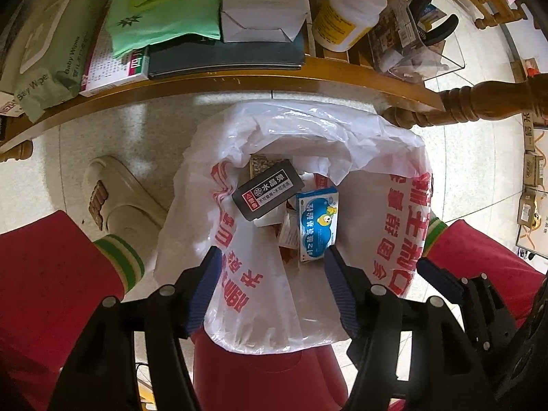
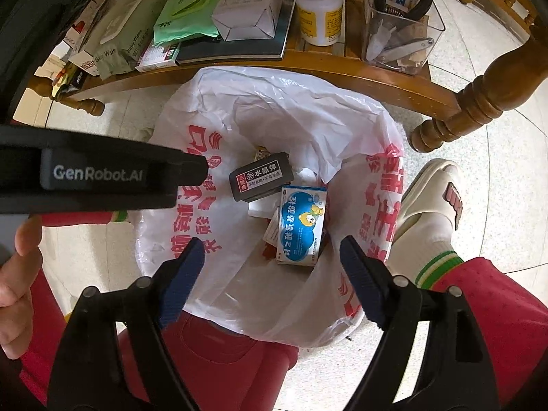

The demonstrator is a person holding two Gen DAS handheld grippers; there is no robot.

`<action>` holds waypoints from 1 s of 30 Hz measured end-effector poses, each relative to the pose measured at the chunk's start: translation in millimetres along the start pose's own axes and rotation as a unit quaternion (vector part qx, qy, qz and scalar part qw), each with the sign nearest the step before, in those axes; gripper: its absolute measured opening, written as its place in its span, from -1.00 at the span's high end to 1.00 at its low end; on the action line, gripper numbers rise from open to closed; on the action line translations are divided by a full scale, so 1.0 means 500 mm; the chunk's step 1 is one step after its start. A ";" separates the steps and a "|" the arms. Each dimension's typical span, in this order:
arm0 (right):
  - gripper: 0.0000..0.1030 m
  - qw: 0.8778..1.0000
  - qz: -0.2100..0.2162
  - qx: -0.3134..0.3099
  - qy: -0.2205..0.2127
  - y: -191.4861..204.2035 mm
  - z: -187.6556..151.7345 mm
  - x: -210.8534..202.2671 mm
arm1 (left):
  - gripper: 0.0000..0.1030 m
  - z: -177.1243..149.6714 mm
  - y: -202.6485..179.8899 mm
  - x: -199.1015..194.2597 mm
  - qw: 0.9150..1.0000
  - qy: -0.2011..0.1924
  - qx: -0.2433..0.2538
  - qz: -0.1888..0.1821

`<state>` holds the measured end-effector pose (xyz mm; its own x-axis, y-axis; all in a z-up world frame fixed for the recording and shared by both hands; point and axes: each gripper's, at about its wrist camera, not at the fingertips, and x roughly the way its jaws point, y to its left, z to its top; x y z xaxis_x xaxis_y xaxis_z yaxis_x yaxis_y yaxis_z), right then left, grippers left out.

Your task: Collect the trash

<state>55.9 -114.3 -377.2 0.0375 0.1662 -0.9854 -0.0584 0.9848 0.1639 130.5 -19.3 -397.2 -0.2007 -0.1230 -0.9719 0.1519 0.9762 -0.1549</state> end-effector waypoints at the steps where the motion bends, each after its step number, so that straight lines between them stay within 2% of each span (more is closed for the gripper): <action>1: -0.54 1.000 -0.001 -0.001 -0.002 0.000 -0.001 -0.003 | -0.20 -0.004 0.001 -0.006 1.000 -0.004 0.000 0.004; 7: -0.54 1.000 -0.008 0.001 -0.027 0.005 -0.013 -0.049 | -0.31 -0.032 0.009 -0.044 0.999 -0.029 0.002 0.022; 10: -0.54 0.998 -0.014 0.009 -0.055 0.005 -0.022 -0.092 | -0.37 -0.053 0.011 -0.071 0.998 -0.047 0.005 0.033; 14: -0.68 0.995 -0.032 0.011 -0.097 0.004 -0.038 -0.154 | -0.43 -0.087 0.005 -0.122 0.995 -0.087 0.016 0.039; 16: -0.69 0.992 -0.034 0.017 -0.118 0.001 -0.048 -0.187 | -0.45 -0.107 0.002 -0.153 0.993 -0.112 0.021 0.044; 19: -0.73 0.987 -0.026 0.024 -0.158 0.007 -0.068 -0.253 | -0.48 -0.148 -0.007 -0.210 0.984 -0.163 0.030 0.061; 21: -0.84 0.983 -0.033 0.020 -0.181 0.017 -0.077 -0.289 | -0.52 -0.174 -0.014 -0.247 0.977 -0.195 0.035 0.073; 24: -0.85 0.976 -0.039 0.013 -0.215 0.037 -0.089 -0.343 | -0.57 -0.208 -0.025 -0.300 0.968 -0.235 0.039 0.082; 30: -0.87 0.960 -0.060 0.009 -0.272 0.068 -0.124 -0.439 | -0.60 -0.264 -0.039 -0.402 0.949 -0.305 0.028 0.077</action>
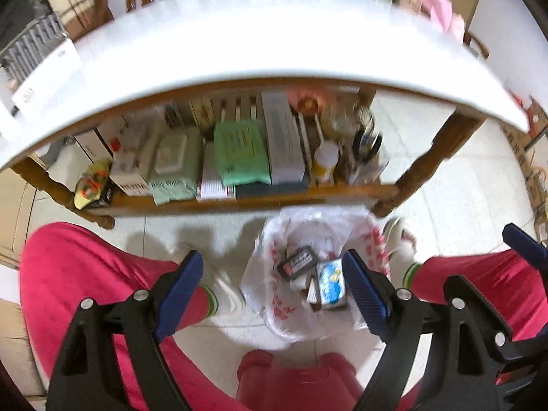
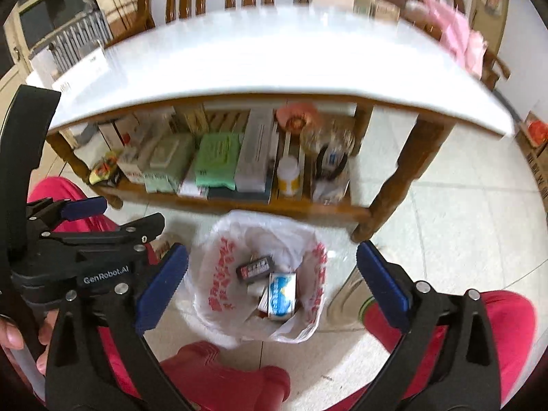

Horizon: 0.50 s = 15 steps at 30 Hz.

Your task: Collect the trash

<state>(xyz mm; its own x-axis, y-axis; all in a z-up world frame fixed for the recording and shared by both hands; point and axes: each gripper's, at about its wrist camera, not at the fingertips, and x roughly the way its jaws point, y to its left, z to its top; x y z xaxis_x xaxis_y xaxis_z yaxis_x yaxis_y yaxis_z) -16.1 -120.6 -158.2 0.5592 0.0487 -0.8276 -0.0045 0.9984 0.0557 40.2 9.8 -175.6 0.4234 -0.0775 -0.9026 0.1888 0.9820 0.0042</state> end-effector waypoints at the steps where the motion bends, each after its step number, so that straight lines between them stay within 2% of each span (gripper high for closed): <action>1: -0.87 1.000 -0.004 -0.001 -0.011 0.002 0.001 -0.017 | -0.60 0.001 0.000 -0.017 1.000 -0.009 0.000 0.000; 6: -0.87 0.997 -0.034 -0.010 -0.074 0.015 0.013 -0.116 | -0.64 0.006 -0.007 -0.116 0.997 -0.079 0.001 0.014; 11: -0.87 0.990 -0.046 0.004 -0.134 0.014 0.020 -0.208 | -0.82 0.006 -0.007 -0.222 0.987 -0.159 -0.017 0.033; 15: -0.87 0.981 -0.066 0.006 -0.181 0.021 0.023 -0.280 | -0.83 0.005 -0.009 -0.297 0.977 -0.207 -0.025 0.048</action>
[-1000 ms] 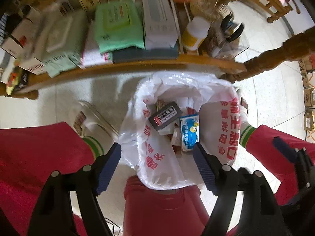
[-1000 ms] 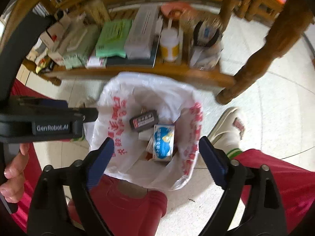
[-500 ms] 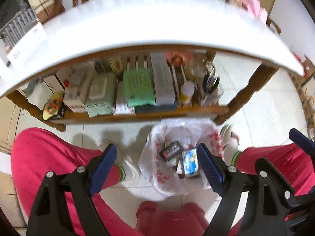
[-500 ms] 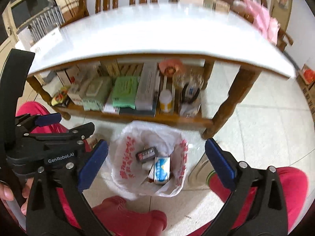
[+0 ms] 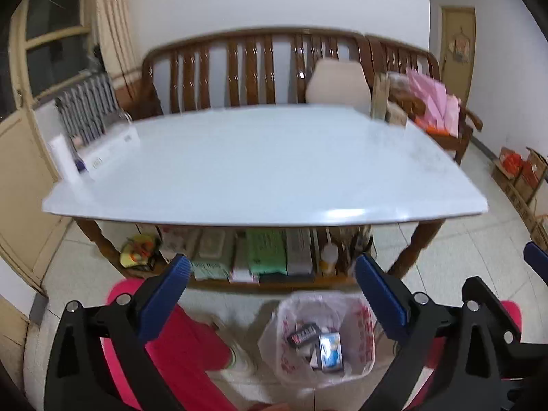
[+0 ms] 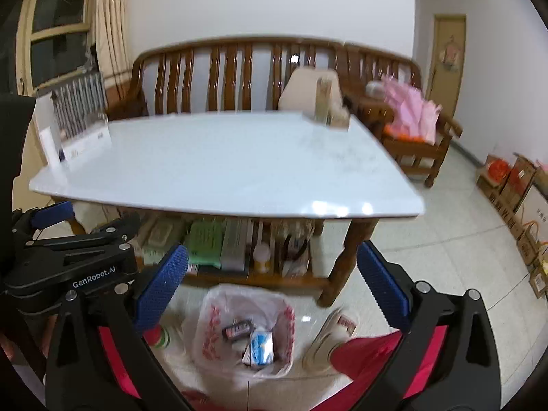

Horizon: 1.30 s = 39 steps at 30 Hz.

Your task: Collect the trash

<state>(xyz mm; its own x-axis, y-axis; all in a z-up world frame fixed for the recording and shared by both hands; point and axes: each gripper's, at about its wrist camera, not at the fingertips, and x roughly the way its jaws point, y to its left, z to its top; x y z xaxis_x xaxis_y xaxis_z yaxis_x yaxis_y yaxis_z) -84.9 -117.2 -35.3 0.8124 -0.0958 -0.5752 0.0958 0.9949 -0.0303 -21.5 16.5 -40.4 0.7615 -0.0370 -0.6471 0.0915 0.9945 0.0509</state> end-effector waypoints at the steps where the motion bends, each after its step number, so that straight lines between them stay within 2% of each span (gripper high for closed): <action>1: -0.87 1.000 -0.005 0.000 -0.013 0.001 0.005 -0.015 | -0.83 0.004 0.002 -0.017 1.000 -0.012 0.000 0.000; 8: -0.87 0.996 -0.034 0.001 -0.079 -0.002 0.029 -0.100 | -0.84 0.022 0.014 -0.099 0.998 -0.067 -0.007 0.004; 16: -0.87 0.994 -0.040 0.004 -0.097 0.003 0.042 -0.135 | -0.84 0.030 0.021 -0.147 0.995 -0.096 -0.009 0.012; 39: -0.87 0.994 -0.050 0.000 -0.099 0.009 0.050 -0.148 | -0.84 0.034 0.029 -0.150 0.996 -0.088 -0.014 0.005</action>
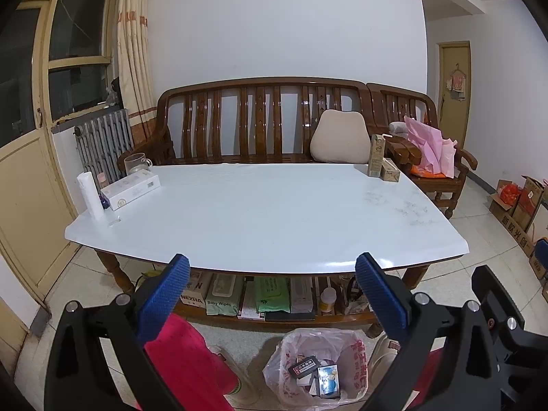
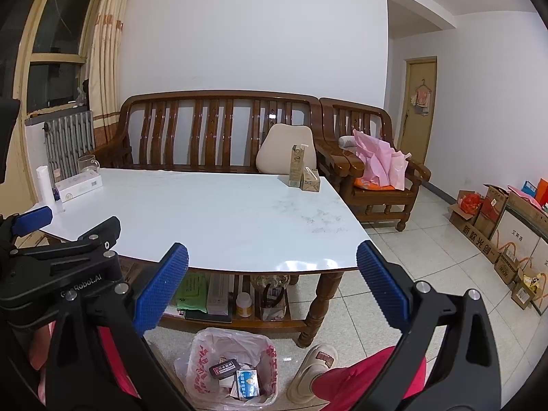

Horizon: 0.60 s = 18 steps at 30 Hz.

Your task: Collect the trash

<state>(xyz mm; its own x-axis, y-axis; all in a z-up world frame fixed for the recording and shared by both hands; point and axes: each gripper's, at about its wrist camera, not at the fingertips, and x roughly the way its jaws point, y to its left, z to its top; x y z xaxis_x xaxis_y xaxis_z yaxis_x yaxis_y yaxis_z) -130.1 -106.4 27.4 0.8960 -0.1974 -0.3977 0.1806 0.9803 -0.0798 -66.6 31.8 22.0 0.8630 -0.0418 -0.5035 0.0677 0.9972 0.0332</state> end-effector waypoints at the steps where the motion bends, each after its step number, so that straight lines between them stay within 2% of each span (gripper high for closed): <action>1: -0.87 1.000 0.000 -0.001 0.000 0.000 0.001 -0.001 | -0.84 0.000 0.002 0.002 1.000 0.001 -0.001 -0.001; 18: -0.87 1.000 -0.004 -0.007 -0.002 0.001 0.005 0.001 | -0.84 0.002 0.010 0.005 1.000 0.002 -0.002 -0.001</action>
<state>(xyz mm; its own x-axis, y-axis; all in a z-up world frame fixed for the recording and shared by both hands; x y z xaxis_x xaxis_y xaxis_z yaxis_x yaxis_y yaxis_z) -128.5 -106.0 29.4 0.8966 -0.2043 -0.3929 0.1816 0.9788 -0.0946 -63.6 36.5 21.5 0.8607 -0.0435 -0.5073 0.0673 0.9973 0.0287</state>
